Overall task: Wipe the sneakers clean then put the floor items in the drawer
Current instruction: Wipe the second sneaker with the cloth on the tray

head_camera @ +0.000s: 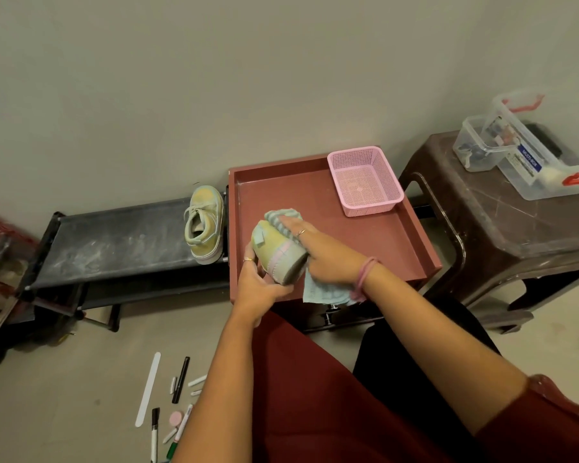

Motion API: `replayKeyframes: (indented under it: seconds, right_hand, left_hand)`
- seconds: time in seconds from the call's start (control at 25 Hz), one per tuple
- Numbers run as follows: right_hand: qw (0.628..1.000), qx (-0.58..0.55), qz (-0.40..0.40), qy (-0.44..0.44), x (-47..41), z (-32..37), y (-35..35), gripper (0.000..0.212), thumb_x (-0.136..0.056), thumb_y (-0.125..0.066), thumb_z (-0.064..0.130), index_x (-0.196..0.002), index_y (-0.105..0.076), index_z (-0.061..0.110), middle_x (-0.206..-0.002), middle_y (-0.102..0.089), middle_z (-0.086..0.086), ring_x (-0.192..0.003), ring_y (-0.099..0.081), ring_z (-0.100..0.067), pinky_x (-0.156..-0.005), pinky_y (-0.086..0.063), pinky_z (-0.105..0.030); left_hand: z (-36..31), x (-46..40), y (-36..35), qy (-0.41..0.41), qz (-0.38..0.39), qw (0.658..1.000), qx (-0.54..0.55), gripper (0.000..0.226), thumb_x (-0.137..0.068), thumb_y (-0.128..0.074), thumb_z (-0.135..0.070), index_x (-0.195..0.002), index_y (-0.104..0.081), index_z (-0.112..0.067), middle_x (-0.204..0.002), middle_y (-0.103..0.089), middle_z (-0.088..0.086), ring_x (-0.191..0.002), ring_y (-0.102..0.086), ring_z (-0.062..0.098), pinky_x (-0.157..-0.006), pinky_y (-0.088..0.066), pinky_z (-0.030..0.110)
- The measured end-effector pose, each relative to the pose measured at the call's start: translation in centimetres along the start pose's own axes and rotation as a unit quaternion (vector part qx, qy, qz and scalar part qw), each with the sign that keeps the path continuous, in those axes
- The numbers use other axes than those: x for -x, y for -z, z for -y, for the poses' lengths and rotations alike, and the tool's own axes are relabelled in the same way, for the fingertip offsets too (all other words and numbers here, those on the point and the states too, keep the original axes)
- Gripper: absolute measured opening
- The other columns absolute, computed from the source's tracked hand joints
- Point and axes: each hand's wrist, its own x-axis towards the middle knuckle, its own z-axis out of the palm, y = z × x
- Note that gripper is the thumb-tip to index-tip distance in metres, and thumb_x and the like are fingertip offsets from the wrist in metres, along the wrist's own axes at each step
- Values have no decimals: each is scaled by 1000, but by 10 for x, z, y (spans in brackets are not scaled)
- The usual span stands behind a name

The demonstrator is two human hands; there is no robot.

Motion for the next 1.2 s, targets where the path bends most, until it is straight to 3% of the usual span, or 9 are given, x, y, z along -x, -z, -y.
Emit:
replayKeyframes:
  seconds: [0.16,0.24,0.36,0.52,0.64,0.84,0.96,1.08,1.2]
  right_hand:
    - [869,437,-175,151,19,6,-56,52,-89,-30,12,-137,-49,18,-147,-41,2,-139,-30,-36,-114,-26,-46]
    - [821,493,-213,192,20,-12,-64,44,-91,-37,18,-130,-57,23,-140,-50,8,-135,-38,-35,-110,-29,-47]
    - [850,408,-261,206,13,-28,-45,43,-92,-45,15,-134,-51,20,-140,-49,3,-131,-42,-35,-107,-33,-46]
    - [964,34,-238,116,12,-32,-34,64,-79,-37,-3,-140,-41,16,-144,-38,1,-133,-35,-17,-115,-26,-32]
    - [965,-188,-181,17,5,-34,-45,78,-74,-34,-18,-144,-29,16,-148,-29,-2,-139,-24,-6,-119,-18,-33]
    - [973,-210,-98,-19,-9,-31,-36,82,-79,-41,-22,-146,-24,23,-154,-21,2,-143,-19,-10,-119,-18,-40]
    - [978,-181,-104,-7,-5,-13,-25,79,-77,-35,-22,-146,-27,14,-153,-26,0,-142,-21,-11,-118,-15,-26]
    - [987,0,-125,97,5,-13,-33,82,-77,-41,-16,-149,-21,18,-157,-20,1,-145,-14,-14,-118,-12,-27]
    - [993,-66,-90,49,4,-37,-42,86,-77,-38,-19,-151,-11,17,-158,-12,-2,-145,-10,-11,-120,-14,-36]
  left_hand:
    - [-3,-1,0,-29,-38,994,-95,30,-79,-63,5,-104,-60,-11,-90,-67,13,-75,-68,14,-65,-59,46]
    - [-7,1,-4,-47,-35,992,-113,26,-82,-62,2,-104,-62,-14,-84,-68,12,-72,-69,17,-55,-57,37]
    - [-12,-1,-11,-25,1,999,-38,76,-67,-68,23,-125,-46,-20,-104,-66,-4,-89,-68,0,-63,-52,15]
    - [-6,-5,-7,-38,4,999,-16,97,-58,-70,28,-135,-36,-19,-119,-58,-3,-101,-63,-1,-78,-51,16]
    - [-7,-3,-4,-59,-17,998,-17,113,-60,-77,21,-146,-20,-27,-129,-50,-12,-110,-58,-3,-86,-50,16]
    - [-12,-3,6,-34,-39,998,-37,139,-42,-98,-40,-143,-4,-58,-152,-28,-11,-136,-38,7,-108,-40,43]
    - [-25,-9,24,-22,-29,991,-129,145,-33,-93,-59,-150,-10,-42,-152,-33,-7,-136,-38,10,-110,-39,43]
    - [-33,-11,35,-36,0,979,-198,135,-32,-94,-57,-146,-25,-37,-141,-44,-7,-129,-46,10,-106,-43,39]
    - [-37,-4,32,-45,3,980,-194,104,-41,-98,-30,-126,-39,-42,-125,-53,-8,-114,-56,11,-91,-53,29]
